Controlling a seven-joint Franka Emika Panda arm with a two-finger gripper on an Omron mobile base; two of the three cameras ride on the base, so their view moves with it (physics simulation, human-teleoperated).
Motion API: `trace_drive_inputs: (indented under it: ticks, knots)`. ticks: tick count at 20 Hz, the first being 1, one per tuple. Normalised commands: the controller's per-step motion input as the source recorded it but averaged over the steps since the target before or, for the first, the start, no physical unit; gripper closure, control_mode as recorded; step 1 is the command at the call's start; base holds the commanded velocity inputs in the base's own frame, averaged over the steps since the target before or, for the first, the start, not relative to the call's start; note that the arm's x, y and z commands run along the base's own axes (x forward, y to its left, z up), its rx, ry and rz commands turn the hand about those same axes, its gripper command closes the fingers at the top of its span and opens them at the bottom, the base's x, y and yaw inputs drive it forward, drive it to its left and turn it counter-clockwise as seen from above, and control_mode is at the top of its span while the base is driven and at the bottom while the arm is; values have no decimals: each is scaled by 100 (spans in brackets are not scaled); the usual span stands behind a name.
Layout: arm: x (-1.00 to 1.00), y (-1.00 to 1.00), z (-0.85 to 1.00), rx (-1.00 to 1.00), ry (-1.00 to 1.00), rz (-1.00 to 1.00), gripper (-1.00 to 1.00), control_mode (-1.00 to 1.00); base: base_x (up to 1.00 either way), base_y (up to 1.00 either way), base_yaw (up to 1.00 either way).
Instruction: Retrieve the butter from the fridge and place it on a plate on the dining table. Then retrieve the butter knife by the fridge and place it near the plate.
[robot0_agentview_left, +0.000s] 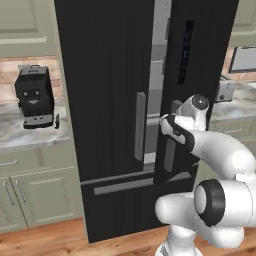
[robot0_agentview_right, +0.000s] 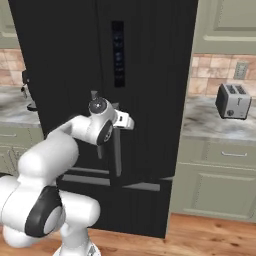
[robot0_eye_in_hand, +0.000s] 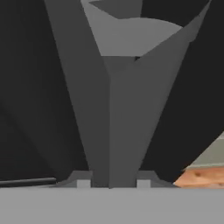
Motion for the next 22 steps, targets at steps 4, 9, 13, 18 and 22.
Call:
trace_drive_inputs:
  ticks: [4,9,13,18,22]
  knots:
    - [-98,-66,21,13,10,0,100,-100,0,0,0]
    - [-92,-66,28,11,15,0,100,-100,0,0,0]
    - [-69,-57,18,11,13,0,100,-100,0,0,0]
    - [-36,-3,1,0,1,-1,100,-100,0,0,0]
    - [-35,0,15,-1,0,0,100,-100,0,0,0]
